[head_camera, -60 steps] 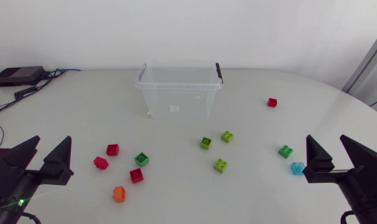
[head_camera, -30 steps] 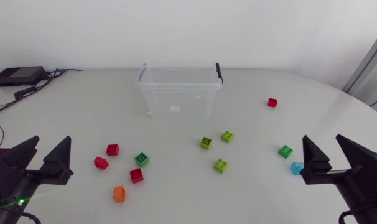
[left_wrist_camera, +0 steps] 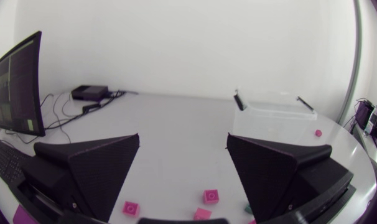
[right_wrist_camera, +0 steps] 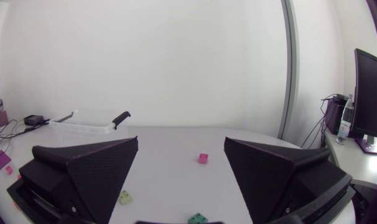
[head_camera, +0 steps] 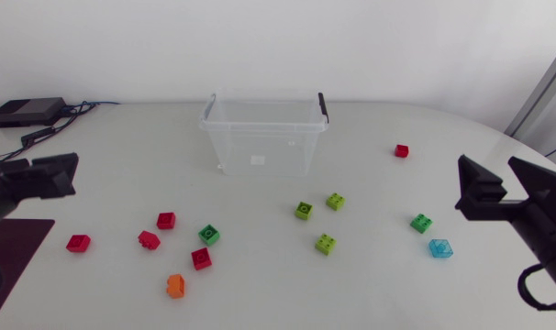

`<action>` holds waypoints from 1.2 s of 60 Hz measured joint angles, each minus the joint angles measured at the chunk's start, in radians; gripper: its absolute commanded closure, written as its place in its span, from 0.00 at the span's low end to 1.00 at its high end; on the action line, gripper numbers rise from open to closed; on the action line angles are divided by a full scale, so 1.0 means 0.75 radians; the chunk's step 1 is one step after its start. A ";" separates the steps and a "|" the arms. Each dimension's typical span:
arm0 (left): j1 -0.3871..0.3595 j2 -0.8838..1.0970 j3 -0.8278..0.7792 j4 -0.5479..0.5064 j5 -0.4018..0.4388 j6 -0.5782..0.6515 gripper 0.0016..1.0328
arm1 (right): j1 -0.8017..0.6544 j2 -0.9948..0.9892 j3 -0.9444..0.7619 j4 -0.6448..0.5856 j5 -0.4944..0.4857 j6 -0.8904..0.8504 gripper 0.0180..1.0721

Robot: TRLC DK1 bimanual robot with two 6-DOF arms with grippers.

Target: Pick up the duplo bricks and place them in the container

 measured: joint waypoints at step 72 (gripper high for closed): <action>0.423 1.520 0.578 -0.481 -0.045 0.517 0.43 | -0.340 0.833 0.387 -0.333 -0.381 -0.227 0.05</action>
